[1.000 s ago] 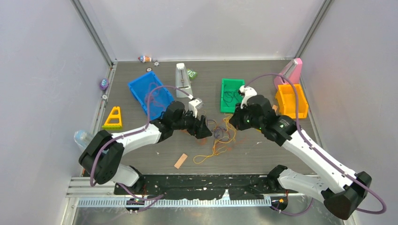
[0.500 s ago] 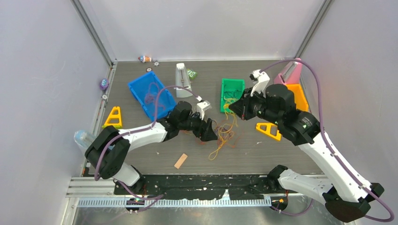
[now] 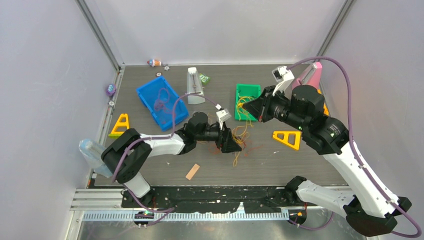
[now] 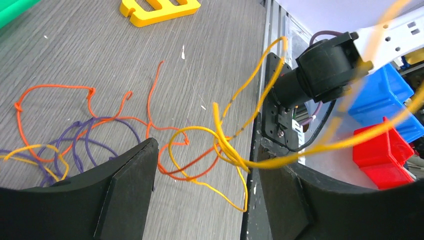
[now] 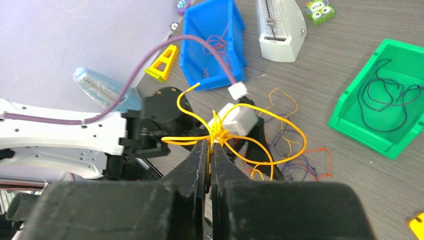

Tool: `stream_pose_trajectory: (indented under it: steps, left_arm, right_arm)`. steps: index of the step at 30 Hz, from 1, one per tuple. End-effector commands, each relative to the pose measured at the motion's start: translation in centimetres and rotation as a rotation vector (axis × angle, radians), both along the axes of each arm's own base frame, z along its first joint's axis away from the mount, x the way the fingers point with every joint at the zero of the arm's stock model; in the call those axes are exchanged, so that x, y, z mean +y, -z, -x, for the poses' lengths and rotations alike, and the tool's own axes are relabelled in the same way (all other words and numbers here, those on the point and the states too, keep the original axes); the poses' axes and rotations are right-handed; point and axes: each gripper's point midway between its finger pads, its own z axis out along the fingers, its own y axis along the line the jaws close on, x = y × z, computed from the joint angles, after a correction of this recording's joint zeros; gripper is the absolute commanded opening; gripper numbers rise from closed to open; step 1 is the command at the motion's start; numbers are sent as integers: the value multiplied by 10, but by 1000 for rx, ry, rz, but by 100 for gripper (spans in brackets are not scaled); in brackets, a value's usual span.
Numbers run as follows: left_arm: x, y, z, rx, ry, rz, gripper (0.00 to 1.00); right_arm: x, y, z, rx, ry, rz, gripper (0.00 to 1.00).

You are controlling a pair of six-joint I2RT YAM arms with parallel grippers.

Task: Untangle the cables

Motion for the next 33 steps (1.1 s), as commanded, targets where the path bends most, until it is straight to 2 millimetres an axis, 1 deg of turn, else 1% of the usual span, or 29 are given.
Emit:
stream_pose_trajectory:
  steps: [1, 2, 3, 4, 5, 6, 7, 8, 9, 10, 11, 12, 13, 14, 15, 16, 19, 20, 21, 22, 23, 24, 25, 26, 28, 29, 30, 32, 33]
  left_arm:
    - [-25, -22, -5, -41, 43, 78, 70]
    - [-29, -19, -3, -33, 58, 69, 67]
    - [-33, -14, 0, -24, 69, 49, 61]
    - [-36, -9, 0, -15, 67, 20, 52]
    - [-36, -1, -1, -3, 60, -17, 42]
    - [-36, 5, -3, 10, 53, -50, 33]
    - [-34, 11, -4, 15, 46, -80, 27]
    - [-32, 16, -5, 20, 41, -110, 24]
    - [-30, 22, -6, 26, 34, -137, 22]
    - [-28, 28, -7, 36, 28, -166, 20]
    - [-26, 35, -9, 46, 16, -199, 17]
    - [-22, 42, -10, 58, 3, -237, 15]
    - [-17, 50, -11, 75, -5, -280, 13]
    - [-13, 54, -13, 86, -18, -302, 9]
    - [-7, 58, -18, 92, -41, -320, 2]
    - [-1, 60, -24, 98, -74, -333, 0]
    - [21, 64, -45, 156, -167, -334, 0]
    - [27, 64, -51, 184, -187, -316, 0]
    - [32, 60, -56, 205, -201, -282, 0]
    - [38, 58, -61, 221, -215, -256, 0]
    - [46, 60, -64, 235, -239, -250, 0]
    - [54, 59, -71, 234, -279, -248, 0]
    - [62, 59, -76, 238, -310, -254, 0]
    - [72, 62, -81, 237, -359, -270, 0]
    - [86, 58, -88, 233, -416, -251, 0]
    - [91, 54, -90, 222, -436, -229, 0]
    - [95, 49, -92, 204, -453, -210, 0]
    - [100, 42, -93, 168, -472, -200, 0]
    - [101, 39, -93, 151, -474, -196, 0]
  right_arm:
    - [3, -60, 4, -118, -19, -126, 5]
    - [2, -64, 3, -130, -11, -129, 5]
    - [-2, -73, 2, -154, 9, -136, 5]
    - [-6, -83, 1, -179, 27, -141, 5]
    - [-13, -88, -3, -194, 69, -139, 5]
    - [-22, -101, -5, -227, 106, -140, 5]
    - [-35, -104, -13, -240, 188, -125, 5]
    - [-47, -121, -13, -278, 234, -132, 5]
    - [-64, -126, -20, -295, 334, -121, 5]
    - [-77, -140, -20, -330, 385, -125, 5]
    - [-97, -147, -24, -348, 491, -122, 5]
    - [-110, -157, -24, -378, 543, -115, 5]
    - [-130, -160, -27, -387, 653, -104, 5]
    - [-152, -166, -27, -404, 760, -82, 5]
    - [-161, -169, -26, -415, 805, -75, 5]
    - [-179, -172, -25, -427, 889, -40, 5]
    - [-216, -178, -16, -464, 1067, 38, 5]
    - [-229, -174, -12, -456, 1139, 73, 5]
    - [-237, -176, -10, -472, 1174, 114, 5]
    - [-245, -171, -8, -457, 1229, 153, 5]
    - [-250, -168, -8, -457, 1252, 200, 5]
    - [-257, -164, -5, -443, 1300, 233, 5]
    - [-260, -159, -6, -437, 1319, 286, 5]
    - [-268, -155, -4, -419, 1365, 318, 5]
    - [-277, -144, -5, -395, 1412, 391, 5]
    - [-277, -135, -9, -379, 1418, 432, 5]
    - [-281, -130, -10, -364, 1439, 454, 5]
    - [-282, -108, -16, -316, 1423, 532, 5]
    - [-280, -100, -22, -304, 1412, 509, 5]
